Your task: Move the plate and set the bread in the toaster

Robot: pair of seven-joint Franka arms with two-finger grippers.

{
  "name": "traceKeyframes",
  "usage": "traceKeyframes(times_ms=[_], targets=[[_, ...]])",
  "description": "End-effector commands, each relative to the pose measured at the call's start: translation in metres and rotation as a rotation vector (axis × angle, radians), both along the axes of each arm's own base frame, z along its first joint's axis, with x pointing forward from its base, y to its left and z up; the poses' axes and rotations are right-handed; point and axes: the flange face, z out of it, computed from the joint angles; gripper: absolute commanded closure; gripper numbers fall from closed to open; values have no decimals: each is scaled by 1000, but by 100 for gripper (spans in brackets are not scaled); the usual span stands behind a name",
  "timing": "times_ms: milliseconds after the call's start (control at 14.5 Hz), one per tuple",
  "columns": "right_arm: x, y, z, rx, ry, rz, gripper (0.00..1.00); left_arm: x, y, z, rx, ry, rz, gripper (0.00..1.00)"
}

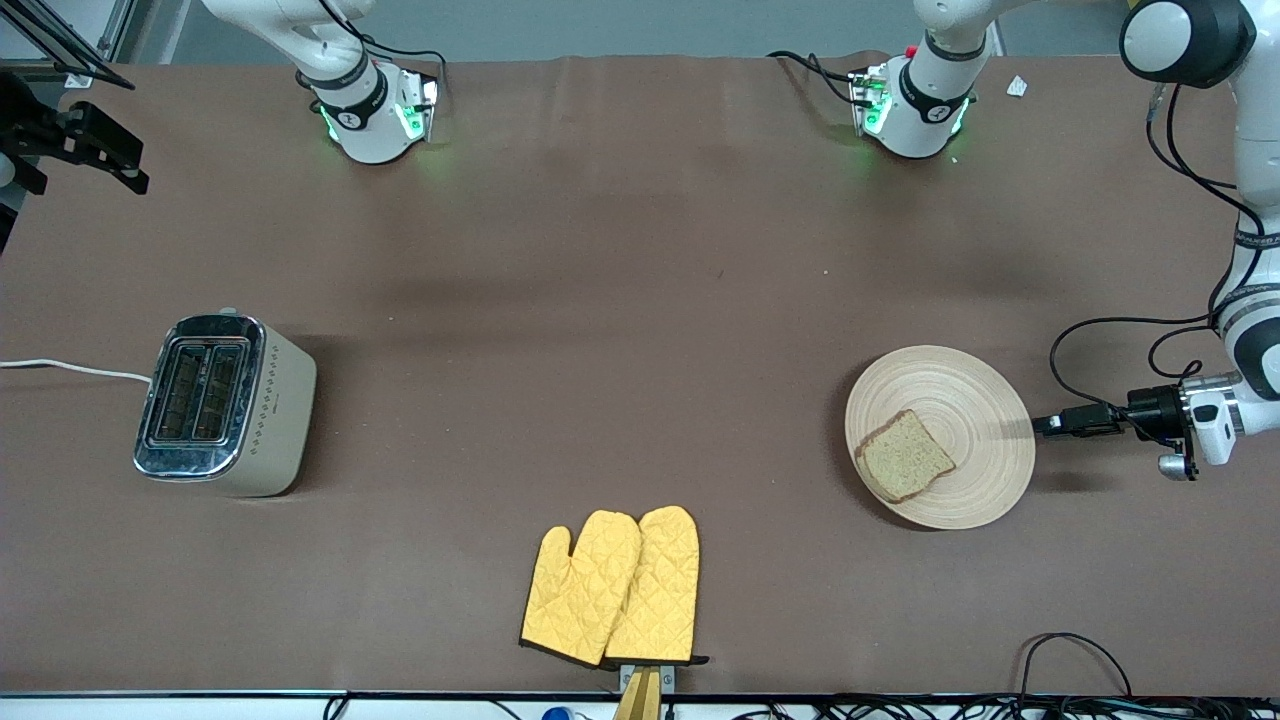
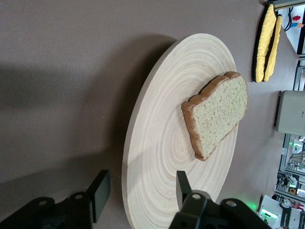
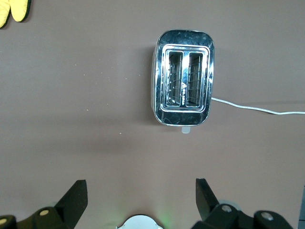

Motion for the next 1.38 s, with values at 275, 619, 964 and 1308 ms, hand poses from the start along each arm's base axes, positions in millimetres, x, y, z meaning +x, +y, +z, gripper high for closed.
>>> traceKeyframes(times_ms=[275, 619, 964, 1308], targets=[[-8, -8, -1, 0, 16, -20, 0, 9, -7, -18, -44, -13, 14, 58], [-3, -12, -1, 3, -9, -24, 0, 7, -11, -30, -62, -1, 20, 78], [0, -12, -1, 3, -22, -24, 0, 12, -14, -25, -65, -67, -32, 99], [-1, -13, 0, 3, -21, -26, 0, 35, -69, 32, -172, -115, -156, 100]])
